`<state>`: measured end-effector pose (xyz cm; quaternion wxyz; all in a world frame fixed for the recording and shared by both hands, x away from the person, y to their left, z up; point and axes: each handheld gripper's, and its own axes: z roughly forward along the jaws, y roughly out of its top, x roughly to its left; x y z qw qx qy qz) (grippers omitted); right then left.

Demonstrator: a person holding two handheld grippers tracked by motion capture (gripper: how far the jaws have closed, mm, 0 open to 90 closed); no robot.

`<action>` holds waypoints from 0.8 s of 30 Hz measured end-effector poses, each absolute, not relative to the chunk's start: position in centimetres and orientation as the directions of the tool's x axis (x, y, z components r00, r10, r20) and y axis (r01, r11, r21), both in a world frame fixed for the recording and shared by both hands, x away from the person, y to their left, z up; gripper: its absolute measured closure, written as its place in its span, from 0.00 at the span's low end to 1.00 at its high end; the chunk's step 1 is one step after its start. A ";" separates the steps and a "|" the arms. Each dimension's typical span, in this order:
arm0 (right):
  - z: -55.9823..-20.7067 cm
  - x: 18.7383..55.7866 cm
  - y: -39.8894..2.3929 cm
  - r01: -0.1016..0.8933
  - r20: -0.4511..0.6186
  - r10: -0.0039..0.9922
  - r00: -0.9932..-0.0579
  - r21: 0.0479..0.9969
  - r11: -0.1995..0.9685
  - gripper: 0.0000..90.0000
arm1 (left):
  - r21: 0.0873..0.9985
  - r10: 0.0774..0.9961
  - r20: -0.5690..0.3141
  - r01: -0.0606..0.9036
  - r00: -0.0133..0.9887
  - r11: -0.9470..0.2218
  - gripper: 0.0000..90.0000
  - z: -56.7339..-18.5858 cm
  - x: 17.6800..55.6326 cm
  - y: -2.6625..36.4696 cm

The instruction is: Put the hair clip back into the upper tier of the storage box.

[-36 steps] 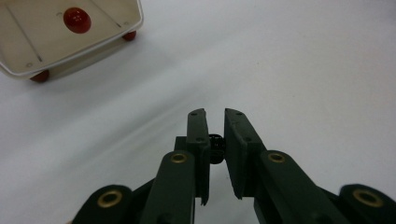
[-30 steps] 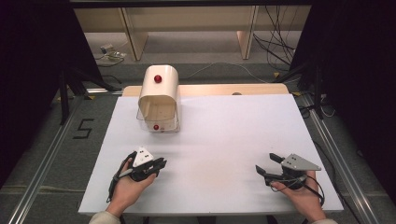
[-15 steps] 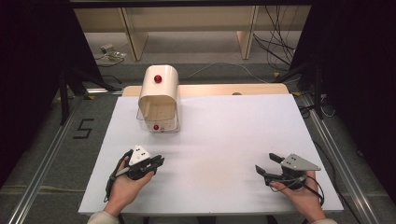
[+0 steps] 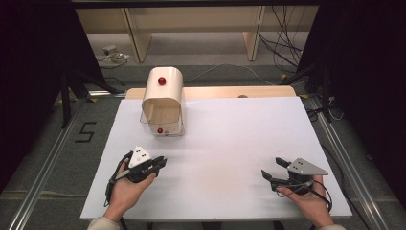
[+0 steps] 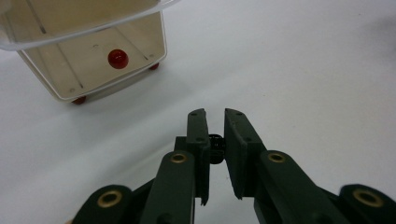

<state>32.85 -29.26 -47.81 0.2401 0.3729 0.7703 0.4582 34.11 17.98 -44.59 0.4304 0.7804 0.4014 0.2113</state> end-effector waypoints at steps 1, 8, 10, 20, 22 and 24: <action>-47.8 32.9 -29.3 0.356 -0.028 0.795 -0.606 0.884 0.303 0.31 | 0.839 0.809 -0.016 0.448 0.588 -0.308 0.89 -44.6 34.1 18.0; -47.9 32.9 -29.1 0.375 -0.030 0.793 -0.609 0.870 0.321 0.33 | 0.820 0.816 -0.008 0.471 0.578 -0.326 0.89 -44.3 34.2 18.0; -48.0 32.9 -29.0 0.378 -0.036 0.790 -0.611 0.864 0.332 0.33 | 0.814 0.816 -0.008 0.478 0.578 -0.331 0.89 -44.3 34.2 18.0; -48.0 32.9 -28.7 0.385 -0.043 0.784 -0.620 0.853 0.352 0.34 | 0.824 0.817 -0.001 0.463 0.577 -0.326 0.89 -43.3 34.3 18.0; -48.0 32.9 -28.7 0.381 -0.046 0.782 -0.622 0.855 0.353 0.34 | 0.824 0.816 -0.001 0.463 0.577 -0.326 0.89 -43.2 34.3 18.0; -48.0 32.9 -28.6 0.381 -0.045 0.782 -0.622 0.855 0.352 0.34 | 0.825 0.814 0.004 0.458 0.581 -0.332 0.89 -43.1 34.4 18.0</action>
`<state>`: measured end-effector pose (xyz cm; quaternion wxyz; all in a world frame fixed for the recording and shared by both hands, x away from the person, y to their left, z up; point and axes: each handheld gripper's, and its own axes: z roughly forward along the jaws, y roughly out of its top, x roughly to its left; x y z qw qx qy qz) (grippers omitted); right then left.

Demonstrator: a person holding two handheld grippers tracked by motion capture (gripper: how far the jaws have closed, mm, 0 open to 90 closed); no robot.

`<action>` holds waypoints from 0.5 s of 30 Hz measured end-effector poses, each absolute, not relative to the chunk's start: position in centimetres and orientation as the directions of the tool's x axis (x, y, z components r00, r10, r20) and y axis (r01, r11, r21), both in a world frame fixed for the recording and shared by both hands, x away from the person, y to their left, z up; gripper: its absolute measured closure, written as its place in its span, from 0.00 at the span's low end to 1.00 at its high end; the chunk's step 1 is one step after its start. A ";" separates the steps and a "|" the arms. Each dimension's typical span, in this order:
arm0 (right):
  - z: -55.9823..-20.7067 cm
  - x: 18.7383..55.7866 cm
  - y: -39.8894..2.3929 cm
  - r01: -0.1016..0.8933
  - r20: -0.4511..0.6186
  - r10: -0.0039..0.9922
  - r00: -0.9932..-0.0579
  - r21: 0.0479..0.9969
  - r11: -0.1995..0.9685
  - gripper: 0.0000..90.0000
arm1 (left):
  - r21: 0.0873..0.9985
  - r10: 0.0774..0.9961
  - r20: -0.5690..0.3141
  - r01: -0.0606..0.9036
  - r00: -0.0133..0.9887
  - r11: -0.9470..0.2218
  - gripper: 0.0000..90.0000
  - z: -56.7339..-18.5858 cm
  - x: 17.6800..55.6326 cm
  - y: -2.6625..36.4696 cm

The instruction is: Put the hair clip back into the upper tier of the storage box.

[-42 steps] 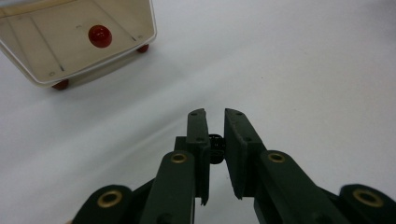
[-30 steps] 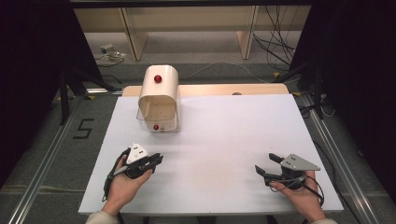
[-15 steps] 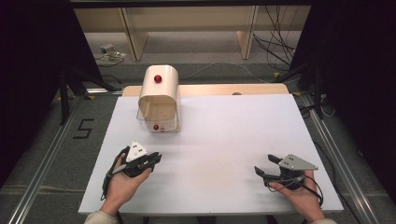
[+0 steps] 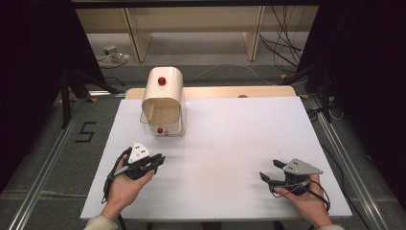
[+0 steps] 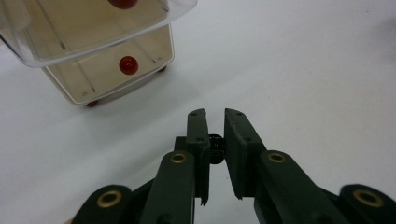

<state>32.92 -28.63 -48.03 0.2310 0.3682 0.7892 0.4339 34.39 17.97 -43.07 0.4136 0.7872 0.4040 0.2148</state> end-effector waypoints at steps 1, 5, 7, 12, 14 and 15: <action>-48.0 32.9 -28.6 0.381 -0.045 0.781 -0.622 0.855 0.353 0.34 | 0.824 0.813 0.004 0.459 0.582 -0.333 0.89 -43.0 34.4 17.9; -48.0 32.9 -28.7 0.387 -0.046 0.783 -0.620 0.851 0.356 0.34 | 0.825 0.815 0.013 0.454 0.579 -0.336 0.89 -42.7 34.5 17.9; -48.0 33.0 -28.6 0.386 -0.046 0.783 -0.621 0.851 0.357 0.34 | 0.826 0.815 0.019 0.451 0.579 -0.339 0.89 -42.4 34.6 18.0; -48.0 32.9 -28.6 0.385 -0.046 0.784 -0.619 0.852 0.354 0.34 | 0.833 0.820 0.019 0.445 0.572 -0.330 0.89 -41.9 34.8 17.9; -48.0 32.9 -28.6 0.385 -0.046 0.784 -0.619 0.852 0.355 0.34 | 0.834 0.820 0.023 0.442 0.572 -0.332 0.89 -41.7 34.9 17.9; -48.0 33.0 -28.6 0.384 -0.047 0.784 -0.619 0.852 0.355 0.34 | 0.834 0.820 0.019 0.444 0.572 -0.329 0.89 -41.6 35.0 17.8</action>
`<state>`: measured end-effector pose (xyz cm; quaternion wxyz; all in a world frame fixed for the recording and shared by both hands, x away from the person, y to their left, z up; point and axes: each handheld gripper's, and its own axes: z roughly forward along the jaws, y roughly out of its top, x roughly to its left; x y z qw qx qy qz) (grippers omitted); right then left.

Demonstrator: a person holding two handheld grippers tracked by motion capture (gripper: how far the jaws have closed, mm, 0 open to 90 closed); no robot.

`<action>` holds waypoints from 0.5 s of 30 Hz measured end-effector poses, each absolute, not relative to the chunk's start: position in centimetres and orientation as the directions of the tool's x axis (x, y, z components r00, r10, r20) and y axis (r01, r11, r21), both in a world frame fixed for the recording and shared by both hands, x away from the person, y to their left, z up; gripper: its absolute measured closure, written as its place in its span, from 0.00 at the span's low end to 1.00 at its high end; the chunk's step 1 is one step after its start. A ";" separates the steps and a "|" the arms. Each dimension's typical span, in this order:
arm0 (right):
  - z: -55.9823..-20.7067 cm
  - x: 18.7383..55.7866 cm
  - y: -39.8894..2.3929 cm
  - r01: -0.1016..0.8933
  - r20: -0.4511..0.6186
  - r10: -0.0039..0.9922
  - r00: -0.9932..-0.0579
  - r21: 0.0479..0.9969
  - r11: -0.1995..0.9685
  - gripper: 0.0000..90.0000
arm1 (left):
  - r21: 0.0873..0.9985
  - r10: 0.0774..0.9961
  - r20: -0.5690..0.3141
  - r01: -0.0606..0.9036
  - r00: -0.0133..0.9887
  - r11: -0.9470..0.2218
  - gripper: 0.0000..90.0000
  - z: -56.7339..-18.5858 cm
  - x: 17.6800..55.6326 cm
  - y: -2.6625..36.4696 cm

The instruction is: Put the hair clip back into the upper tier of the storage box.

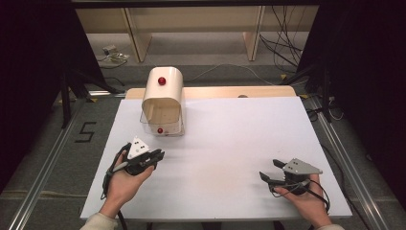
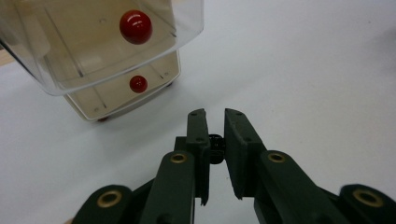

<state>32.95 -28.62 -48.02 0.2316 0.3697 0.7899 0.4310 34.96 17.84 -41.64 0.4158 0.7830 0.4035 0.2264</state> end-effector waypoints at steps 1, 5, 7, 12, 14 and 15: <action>-48.0 33.0 -28.6 0.384 -0.047 0.783 -0.620 0.852 0.355 0.34 | 0.834 0.820 0.025 0.440 0.572 -0.333 0.89 -41.6 35.0 17.8; -48.0 33.0 -28.6 0.385 -0.046 0.783 -0.620 0.852 0.355 0.34 | 0.833 0.821 0.030 0.440 0.570 -0.335 0.89 -41.2 35.2 17.7; -48.0 33.0 -28.6 0.385 -0.046 0.784 -0.619 0.853 0.354 0.34 | 0.833 0.823 0.031 0.440 0.568 -0.335 0.89 -41.1 35.3 17.7; -48.0 32.9 -28.6 0.384 -0.046 0.784 -0.619 0.853 0.353 0.34 | 0.835 0.827 0.027 0.442 0.561 -0.327 0.89 -40.7 35.4 17.7; -48.0 33.0 -28.6 0.384 -0.046 0.785 -0.618 0.854 0.352 0.34 | 0.838 0.829 0.025 0.441 0.558 -0.322 0.89 -40.5 35.5 17.7; -48.1 33.0 -28.6 0.385 -0.046 0.785 -0.618 0.853 0.353 0.34 | 0.836 0.829 0.023 0.444 0.558 -0.323 0.89 -40.4 35.5 17.8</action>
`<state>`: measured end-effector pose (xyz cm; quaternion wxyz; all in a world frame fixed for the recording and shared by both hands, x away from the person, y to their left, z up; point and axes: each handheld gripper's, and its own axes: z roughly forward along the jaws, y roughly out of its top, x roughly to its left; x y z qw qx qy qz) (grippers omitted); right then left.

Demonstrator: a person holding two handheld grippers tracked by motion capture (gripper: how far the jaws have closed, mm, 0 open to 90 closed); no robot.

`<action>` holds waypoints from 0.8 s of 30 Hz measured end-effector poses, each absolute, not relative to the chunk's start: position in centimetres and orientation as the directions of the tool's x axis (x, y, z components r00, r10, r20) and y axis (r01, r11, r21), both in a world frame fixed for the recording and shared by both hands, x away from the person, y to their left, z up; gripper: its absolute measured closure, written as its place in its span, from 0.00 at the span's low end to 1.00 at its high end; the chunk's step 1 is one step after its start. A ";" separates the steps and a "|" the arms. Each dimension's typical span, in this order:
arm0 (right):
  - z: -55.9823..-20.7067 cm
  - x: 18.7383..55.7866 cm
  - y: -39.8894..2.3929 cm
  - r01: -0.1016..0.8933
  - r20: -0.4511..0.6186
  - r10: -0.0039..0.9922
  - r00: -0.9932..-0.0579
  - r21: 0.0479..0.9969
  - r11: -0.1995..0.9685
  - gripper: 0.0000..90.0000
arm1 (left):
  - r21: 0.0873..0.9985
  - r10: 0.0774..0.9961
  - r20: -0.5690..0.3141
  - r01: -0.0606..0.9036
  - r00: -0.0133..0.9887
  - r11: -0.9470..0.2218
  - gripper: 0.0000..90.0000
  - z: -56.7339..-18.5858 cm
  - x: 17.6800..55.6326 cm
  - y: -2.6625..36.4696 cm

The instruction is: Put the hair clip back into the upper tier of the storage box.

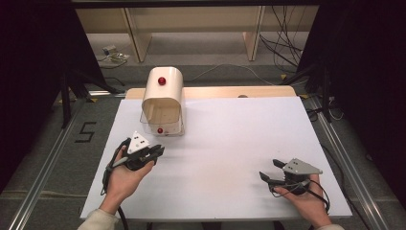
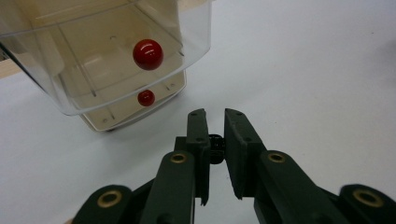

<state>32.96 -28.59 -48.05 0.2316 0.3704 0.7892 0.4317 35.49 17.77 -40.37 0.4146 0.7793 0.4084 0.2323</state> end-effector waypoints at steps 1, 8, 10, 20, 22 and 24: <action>-48.1 33.0 -28.6 0.385 -0.045 0.785 -0.618 0.853 0.352 0.34 | 0.835 0.829 0.026 0.444 0.559 -0.325 0.89 -40.3 35.5 17.8; -48.1 33.0 -28.6 0.386 -0.045 0.786 -0.617 0.853 0.351 0.34 | 0.842 0.836 0.016 0.443 0.548 -0.307 0.89 -39.6 35.7 17.9; -48.1 33.0 -28.6 0.386 -0.043 0.787 -0.616 0.854 0.350 0.34 | 0.841 0.835 0.017 0.444 0.550 -0.309 0.89 -39.4 35.7 17.9; -48.1 33.0 -28.6 0.384 -0.040 0.785 -0.618 0.856 0.346 0.34 | 0.852 0.842 0.015 0.434 0.539 -0.293 0.89 -38.5 36.1 18.0; -48.1 33.0 -28.6 0.385 -0.042 0.785 -0.618 0.855 0.348 0.34 | 0.854 0.844 0.015 0.433 0.535 -0.290 0.89 -38.2 36.1 18.0; -48.1 33.0 -28.6 0.383 -0.043 0.784 -0.619 0.855 0.349 0.34 | 0.855 0.845 0.014 0.432 0.534 -0.287 0.89 -38.0 36.2 18.0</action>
